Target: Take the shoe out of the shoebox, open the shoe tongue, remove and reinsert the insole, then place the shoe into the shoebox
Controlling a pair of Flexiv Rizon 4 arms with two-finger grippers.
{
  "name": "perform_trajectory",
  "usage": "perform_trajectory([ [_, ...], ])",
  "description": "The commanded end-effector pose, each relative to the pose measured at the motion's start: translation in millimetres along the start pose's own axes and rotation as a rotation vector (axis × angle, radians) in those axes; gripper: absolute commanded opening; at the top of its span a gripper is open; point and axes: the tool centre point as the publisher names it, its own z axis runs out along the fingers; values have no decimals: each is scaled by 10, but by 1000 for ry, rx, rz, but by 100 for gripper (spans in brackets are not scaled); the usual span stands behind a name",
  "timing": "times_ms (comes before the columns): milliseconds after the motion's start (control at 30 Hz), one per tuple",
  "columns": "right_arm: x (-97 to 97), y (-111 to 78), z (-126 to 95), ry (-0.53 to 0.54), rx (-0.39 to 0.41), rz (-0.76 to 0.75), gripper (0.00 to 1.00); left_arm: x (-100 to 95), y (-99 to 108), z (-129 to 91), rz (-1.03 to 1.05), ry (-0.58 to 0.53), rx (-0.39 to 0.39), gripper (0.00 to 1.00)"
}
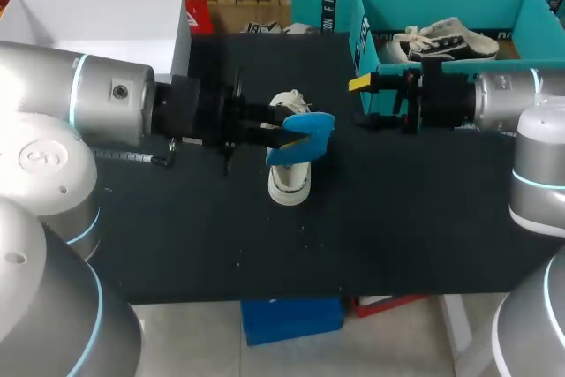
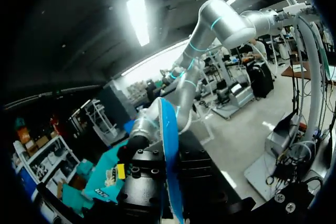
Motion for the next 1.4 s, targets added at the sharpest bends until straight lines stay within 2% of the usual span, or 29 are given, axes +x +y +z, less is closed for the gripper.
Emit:
perform_trajectory([
  [33, -2, 2, 16, -1, -3, 0, 100, 89, 115, -70, 563, -37, -162, 0],
  [267, -2, 2, 16, -1, -3, 0, 100, 74, 470, -25, 767, 43, -148, 0],
  [367, -2, 2, 16, -1, -3, 0, 100, 46, 555, -3, 803, 69, -118, 0],
  [400, -2, 2, 16, -1, -3, 0, 100, 32, 568, 9, 786, 68, -99, 0],
  [1167, -2, 2, 16, -1, -3, 0, 100, 32, 568, 9, 786, 68, -99, 0],
  [1267, -2, 2, 16, -1, -3, 0, 100, 190, 389, 23, 896, 36, -144, 0],
  [1333, -2, 2, 16, -1, -3, 0, 100, 401, 278, 62, 978, 29, -160, 0],
  [1367, -2, 2, 16, -1, -3, 0, 100, 571, 250, 90, 994, 24, -154, 0],
  [1400, -2, 2, 16, -1, -3, 0, 100, 679, 270, 93, 1030, 44, -197, 0],
])
